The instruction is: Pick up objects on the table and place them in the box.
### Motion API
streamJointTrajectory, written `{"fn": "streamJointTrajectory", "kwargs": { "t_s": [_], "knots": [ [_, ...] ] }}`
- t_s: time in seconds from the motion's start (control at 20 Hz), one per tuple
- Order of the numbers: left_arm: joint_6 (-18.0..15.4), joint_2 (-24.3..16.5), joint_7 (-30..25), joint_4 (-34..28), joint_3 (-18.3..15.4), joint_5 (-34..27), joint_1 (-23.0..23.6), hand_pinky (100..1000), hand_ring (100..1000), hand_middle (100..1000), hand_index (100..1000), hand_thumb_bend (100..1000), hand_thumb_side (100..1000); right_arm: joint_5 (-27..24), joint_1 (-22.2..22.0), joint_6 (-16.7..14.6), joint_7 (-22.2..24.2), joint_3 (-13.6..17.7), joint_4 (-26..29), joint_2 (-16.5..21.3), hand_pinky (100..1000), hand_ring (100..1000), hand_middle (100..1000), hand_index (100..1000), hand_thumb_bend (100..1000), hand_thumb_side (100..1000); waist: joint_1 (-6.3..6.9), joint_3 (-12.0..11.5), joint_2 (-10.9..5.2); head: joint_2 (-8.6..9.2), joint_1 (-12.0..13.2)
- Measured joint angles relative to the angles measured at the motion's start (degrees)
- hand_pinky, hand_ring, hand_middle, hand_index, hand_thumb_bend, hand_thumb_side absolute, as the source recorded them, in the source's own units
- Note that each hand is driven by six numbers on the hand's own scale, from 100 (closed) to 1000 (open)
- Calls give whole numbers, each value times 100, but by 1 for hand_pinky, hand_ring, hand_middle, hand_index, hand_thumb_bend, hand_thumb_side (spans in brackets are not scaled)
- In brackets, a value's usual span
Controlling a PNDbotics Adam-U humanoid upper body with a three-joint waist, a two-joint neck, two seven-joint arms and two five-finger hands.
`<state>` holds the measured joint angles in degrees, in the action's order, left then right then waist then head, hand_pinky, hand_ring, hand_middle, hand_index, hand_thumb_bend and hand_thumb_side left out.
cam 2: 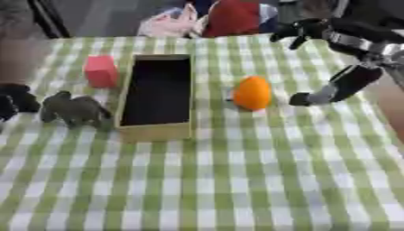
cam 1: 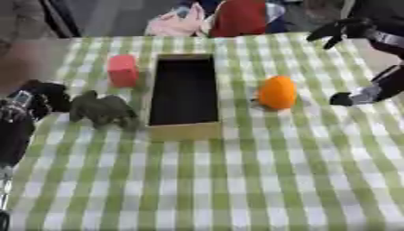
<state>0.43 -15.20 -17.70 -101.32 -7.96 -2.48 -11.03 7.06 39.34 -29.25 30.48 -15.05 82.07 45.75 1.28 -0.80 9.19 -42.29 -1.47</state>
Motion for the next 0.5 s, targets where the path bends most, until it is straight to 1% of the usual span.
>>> {"fn": "streamJointTrajectory", "kwargs": {
  "t_s": [0.5],
  "knots": [
    [-3,-1,-30,1,36,0,-4,699,637,578,717,100,906,621,600,-211,70,-25,-1194,-679,781,958,869,957,530,361,1,-78,0,-1,-38]
  ]
}}
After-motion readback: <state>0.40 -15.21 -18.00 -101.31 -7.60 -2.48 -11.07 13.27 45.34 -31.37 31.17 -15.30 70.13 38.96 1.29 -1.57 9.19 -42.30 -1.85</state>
